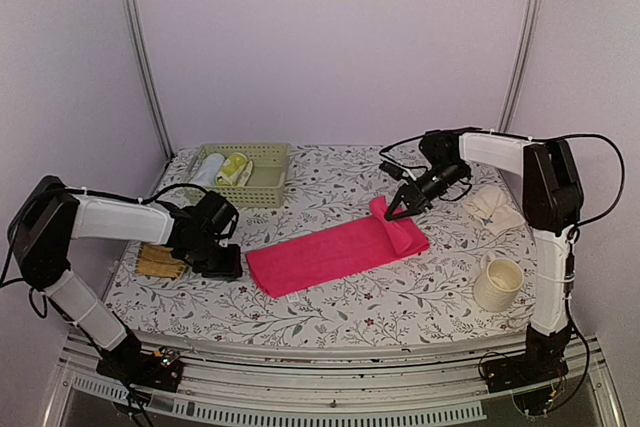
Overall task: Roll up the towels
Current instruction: Pick up the towel from the center of the board, then fold the towel at the center of the board.
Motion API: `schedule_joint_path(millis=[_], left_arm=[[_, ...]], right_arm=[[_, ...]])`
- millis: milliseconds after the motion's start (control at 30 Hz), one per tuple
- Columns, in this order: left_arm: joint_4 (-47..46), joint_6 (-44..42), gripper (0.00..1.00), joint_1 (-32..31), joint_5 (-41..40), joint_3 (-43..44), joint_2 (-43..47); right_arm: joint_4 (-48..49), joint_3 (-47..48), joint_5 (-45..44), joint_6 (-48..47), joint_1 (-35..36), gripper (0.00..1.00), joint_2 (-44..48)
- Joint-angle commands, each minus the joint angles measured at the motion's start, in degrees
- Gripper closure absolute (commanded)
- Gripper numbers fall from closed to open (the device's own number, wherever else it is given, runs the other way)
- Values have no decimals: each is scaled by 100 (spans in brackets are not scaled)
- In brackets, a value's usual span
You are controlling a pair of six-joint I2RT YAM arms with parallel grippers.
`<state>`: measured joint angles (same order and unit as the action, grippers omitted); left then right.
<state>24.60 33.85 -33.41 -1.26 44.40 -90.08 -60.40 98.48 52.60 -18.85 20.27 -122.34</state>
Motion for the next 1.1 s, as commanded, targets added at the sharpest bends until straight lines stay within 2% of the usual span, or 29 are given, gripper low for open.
schedule_joint_path(millis=[0,267,467,767,1067], left_arm=[[-127,-60,60,25,414,63,-185],[-240,71,63,-9,580,18,-334],[-429,83,63,-42,711,3,-386],[-677,71,64,-78,893,-63,-548],[-704,128,64,-96,835,-141,-461]], right_arm=[[476,225,612,467,379,98,-301],[992,768,1147,1345,1119,98,-792],[1774,1027,1035,2371,1606,98,-1086],[2106,1920,835,2994,2196,98,-1973],[2529,2462,825,3454,2544,98,-2337]])
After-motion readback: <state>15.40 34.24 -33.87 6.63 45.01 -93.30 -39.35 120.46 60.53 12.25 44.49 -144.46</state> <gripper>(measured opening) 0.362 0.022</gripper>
